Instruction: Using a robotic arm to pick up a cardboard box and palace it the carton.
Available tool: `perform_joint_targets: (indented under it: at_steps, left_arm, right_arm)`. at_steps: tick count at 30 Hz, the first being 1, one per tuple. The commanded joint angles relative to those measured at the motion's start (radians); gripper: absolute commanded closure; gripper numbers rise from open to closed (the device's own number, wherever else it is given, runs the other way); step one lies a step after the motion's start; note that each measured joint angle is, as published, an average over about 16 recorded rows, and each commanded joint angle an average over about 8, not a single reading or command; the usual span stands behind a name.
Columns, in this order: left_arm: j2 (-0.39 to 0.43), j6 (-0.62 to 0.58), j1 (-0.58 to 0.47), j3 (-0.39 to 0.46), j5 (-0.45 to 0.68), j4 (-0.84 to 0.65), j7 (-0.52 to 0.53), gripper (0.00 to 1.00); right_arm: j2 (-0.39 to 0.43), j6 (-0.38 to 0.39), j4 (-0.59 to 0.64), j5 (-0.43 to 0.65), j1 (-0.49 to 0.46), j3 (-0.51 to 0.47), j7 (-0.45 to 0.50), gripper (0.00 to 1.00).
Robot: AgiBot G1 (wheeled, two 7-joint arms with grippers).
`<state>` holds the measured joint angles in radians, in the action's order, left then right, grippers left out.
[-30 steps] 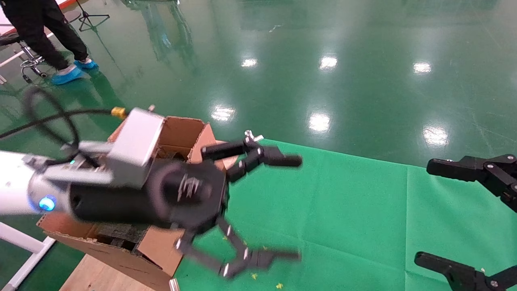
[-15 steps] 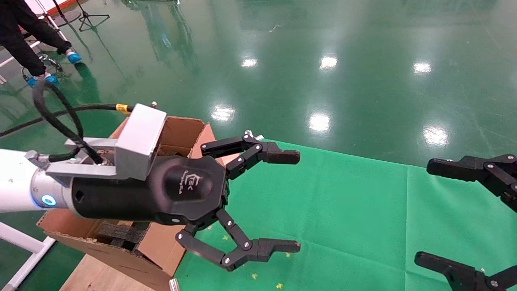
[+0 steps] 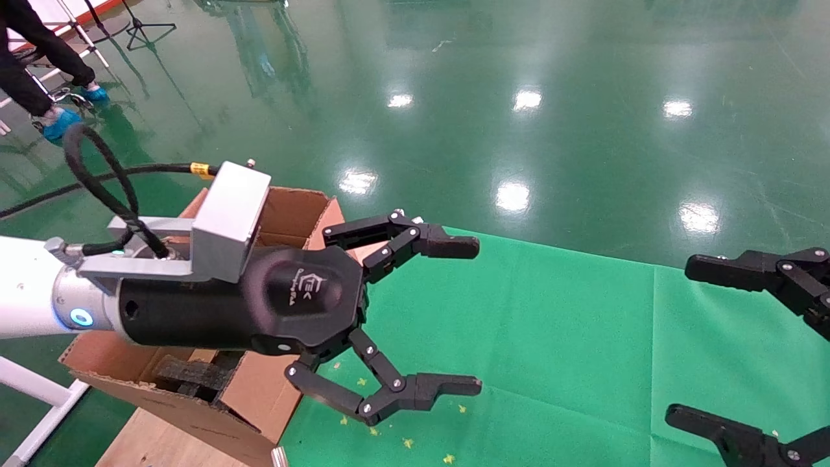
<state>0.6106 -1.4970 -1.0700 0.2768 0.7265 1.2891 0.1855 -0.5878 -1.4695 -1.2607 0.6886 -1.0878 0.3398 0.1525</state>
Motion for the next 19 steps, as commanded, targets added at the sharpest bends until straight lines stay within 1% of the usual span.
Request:
perform_joint_targets:
  at_steps: [1,19]
  left_arm:
    - [0.0,0.0,-0.001,0.001,0.001,-0.001,0.0,0.0]
    - [0.0,0.002,-0.003,0.002,0.003,-0.004,0.002,0.0]
  right_arm:
    - [0.0,0.0,0.0,0.0,0.0,0.0,0.0,0.0]
    - [0.0,0.0,0.0,0.0,0.0,0.0,0.0,0.0]
